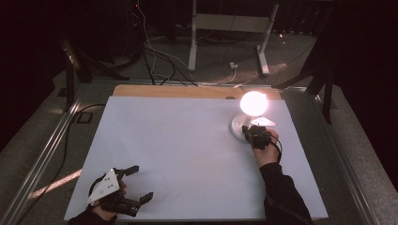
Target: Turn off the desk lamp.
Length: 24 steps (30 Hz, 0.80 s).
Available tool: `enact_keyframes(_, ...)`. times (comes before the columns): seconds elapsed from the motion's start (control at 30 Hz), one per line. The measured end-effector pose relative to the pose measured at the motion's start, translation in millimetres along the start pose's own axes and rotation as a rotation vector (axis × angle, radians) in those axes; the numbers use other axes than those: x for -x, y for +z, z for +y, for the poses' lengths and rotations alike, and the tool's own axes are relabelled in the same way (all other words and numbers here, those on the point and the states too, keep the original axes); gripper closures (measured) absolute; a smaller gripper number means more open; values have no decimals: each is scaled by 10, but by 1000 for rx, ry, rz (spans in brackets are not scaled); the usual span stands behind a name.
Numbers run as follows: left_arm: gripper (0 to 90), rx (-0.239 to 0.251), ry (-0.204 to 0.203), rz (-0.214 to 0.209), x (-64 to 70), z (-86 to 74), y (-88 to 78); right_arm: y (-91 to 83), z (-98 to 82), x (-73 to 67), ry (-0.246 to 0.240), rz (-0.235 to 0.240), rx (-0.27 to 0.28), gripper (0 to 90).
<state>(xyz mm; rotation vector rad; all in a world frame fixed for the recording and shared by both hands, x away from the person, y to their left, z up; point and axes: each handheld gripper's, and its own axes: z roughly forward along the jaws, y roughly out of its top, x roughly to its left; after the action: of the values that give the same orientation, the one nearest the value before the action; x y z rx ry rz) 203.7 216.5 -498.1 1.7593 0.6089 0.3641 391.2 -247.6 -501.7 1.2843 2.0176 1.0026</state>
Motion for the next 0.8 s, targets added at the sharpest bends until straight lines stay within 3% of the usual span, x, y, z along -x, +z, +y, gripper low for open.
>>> enact_keyframes(0.43,5,1,-2,0,-2,-1,1,49,-24,9,-1,3,-22,898)
enact_keyframes(0.63,5,1,-1,-1,0,0,2,53,-27,-15,-23,-14,-21,899)
enact_keyframes(0.8,5,3,-3,2,-8,-1,-1,32,-17,-18,-10,-22,-7,898)
